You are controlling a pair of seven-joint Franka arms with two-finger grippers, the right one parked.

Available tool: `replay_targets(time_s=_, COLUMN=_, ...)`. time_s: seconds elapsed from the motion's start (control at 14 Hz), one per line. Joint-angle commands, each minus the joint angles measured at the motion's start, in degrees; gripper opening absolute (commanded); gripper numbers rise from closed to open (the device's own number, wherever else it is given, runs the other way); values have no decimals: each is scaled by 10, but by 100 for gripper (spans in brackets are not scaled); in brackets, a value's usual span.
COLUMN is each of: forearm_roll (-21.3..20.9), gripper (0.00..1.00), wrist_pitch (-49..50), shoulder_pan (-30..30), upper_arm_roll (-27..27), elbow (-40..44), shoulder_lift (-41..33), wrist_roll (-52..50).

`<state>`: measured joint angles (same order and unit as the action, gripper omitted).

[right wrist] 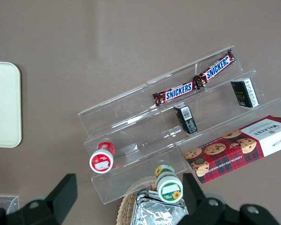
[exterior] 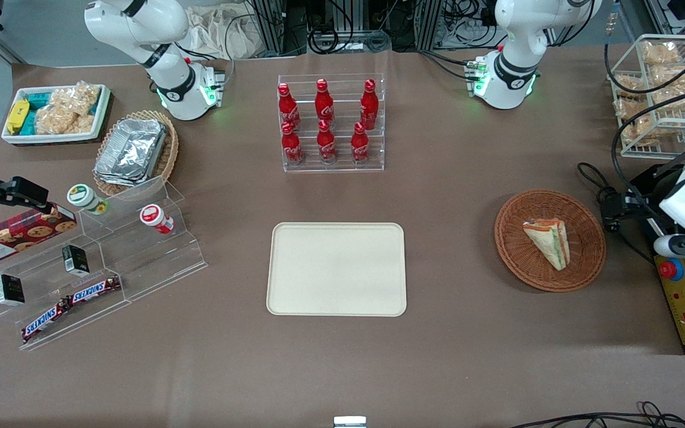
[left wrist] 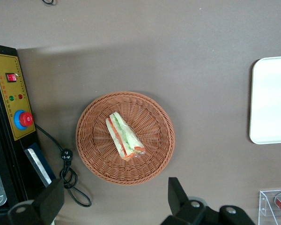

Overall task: Place sandwich from basket to tray
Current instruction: 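Move the left gripper down over the wrapped sandwich in the wicker basket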

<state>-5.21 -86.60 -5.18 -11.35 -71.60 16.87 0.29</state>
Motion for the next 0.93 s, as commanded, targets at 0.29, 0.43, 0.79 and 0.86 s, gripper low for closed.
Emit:
replay_targets(time_s=0.29, forearm_roll=-2, gripper=99, wrist_pitch=14, shoulder_pan=9, upper_arm_roll=-7, elbow=-27, shoulder_lift=-5, wrist_roll=-21)
replay_targets(time_s=0.43, forearm_roll=-2, gripper=99, wrist_pitch=55, shoulder_pan=6, upper_arm_roll=-15, elbow=-54, shoulder_lift=-10, wrist_roll=-25)
replay_targets(time_s=0.79, forearm_roll=-14, gripper=98, wrist_pitch=19, shoulder_pan=-13, upper_arm_roll=-11, elbow=-120, shoulder_lift=5, wrist_roll=-24)
replay_targets(time_s=0.86, forearm_roll=-23, gripper=98, wrist_pitch=-14, shoulder_pan=-17, upper_arm_roll=-10, elbow=-156, shoulder_lift=1, wrist_roll=-30)
